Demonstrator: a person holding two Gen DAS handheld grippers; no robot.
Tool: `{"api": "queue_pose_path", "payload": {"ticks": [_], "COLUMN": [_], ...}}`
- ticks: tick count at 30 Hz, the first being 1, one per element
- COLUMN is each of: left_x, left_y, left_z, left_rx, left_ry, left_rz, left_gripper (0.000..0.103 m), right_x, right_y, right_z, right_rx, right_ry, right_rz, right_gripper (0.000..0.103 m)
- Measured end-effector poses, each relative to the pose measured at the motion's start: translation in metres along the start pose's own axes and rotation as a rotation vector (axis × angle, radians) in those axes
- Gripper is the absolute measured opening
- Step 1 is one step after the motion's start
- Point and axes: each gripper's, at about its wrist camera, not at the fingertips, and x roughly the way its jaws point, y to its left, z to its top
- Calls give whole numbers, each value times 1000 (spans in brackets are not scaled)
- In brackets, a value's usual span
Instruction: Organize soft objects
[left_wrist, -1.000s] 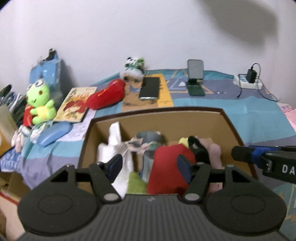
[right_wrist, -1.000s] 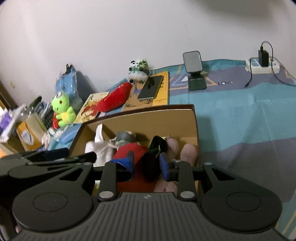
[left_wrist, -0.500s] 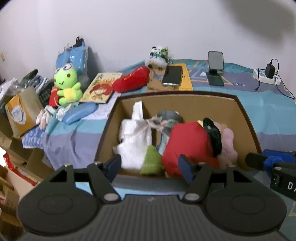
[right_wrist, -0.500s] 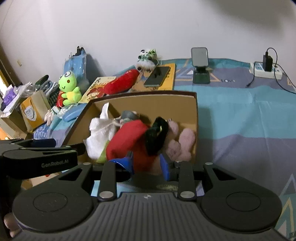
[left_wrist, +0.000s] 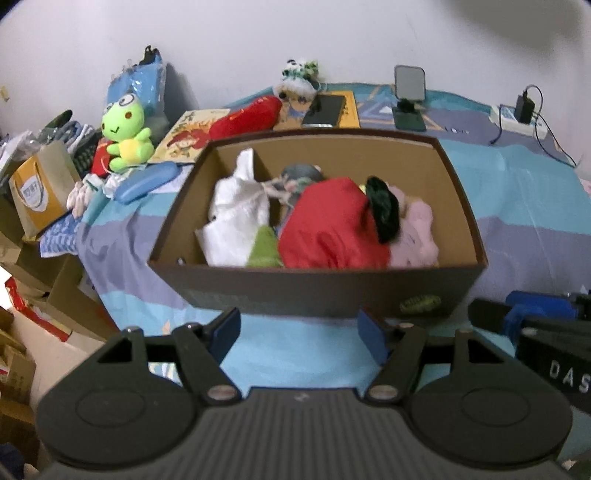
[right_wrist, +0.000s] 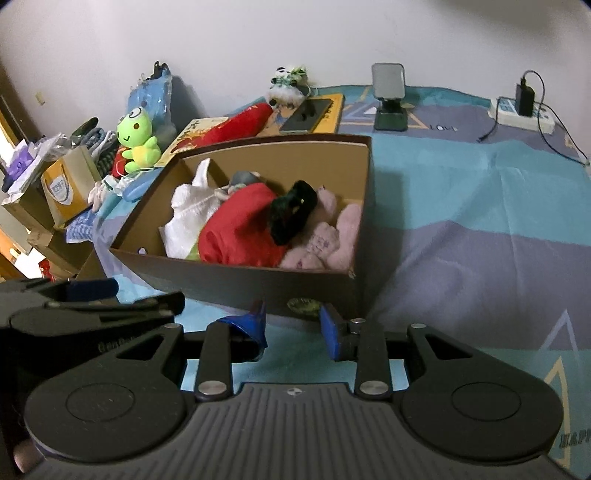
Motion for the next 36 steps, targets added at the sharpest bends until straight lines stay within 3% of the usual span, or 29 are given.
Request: {"api": "queue_pose_path", "payload": {"ticks": [10, 20, 36], "left_x": [-5, -5, 7], "left_y": [1, 25, 51], "left_z": [-16, -11, 22], "left_rx": [-26, -44, 24], "left_ry": [41, 27, -37], "left_rz": [36, 55, -7], "left_gripper": [70, 70, 70], "right_x": [1, 6, 16], "right_y": [4, 26, 47], "right_z": [-10, -5, 11], "right_rx": [-4, -20, 15], "right_ry": [29, 35, -14], "right_rz": [11, 24, -56], "right_gripper": [17, 18, 19]}}
